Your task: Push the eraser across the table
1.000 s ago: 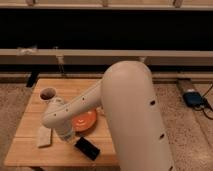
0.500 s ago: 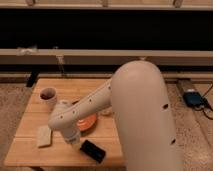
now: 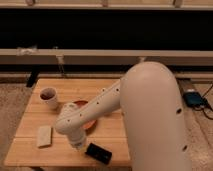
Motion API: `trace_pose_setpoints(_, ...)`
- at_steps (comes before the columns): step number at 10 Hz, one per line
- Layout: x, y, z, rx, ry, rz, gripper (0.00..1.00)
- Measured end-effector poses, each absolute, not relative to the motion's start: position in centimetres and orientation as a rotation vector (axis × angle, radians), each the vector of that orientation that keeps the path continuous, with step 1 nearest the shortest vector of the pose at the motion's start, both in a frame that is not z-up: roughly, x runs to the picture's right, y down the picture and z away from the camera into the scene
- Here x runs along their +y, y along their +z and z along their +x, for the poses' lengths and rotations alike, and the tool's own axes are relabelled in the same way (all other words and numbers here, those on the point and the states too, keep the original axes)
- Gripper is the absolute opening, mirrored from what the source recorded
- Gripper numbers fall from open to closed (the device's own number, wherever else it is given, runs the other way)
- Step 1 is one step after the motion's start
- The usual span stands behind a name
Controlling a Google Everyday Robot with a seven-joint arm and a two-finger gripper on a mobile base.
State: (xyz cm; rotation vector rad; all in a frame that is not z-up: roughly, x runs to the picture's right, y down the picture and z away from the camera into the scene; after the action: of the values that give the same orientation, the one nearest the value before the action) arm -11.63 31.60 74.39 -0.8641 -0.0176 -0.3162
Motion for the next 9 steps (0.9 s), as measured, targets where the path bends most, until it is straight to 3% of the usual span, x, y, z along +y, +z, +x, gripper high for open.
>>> trace_pose_setpoints(9,32.2,73.9,-5.2,0.068,-0.209,-0.873,0.00)
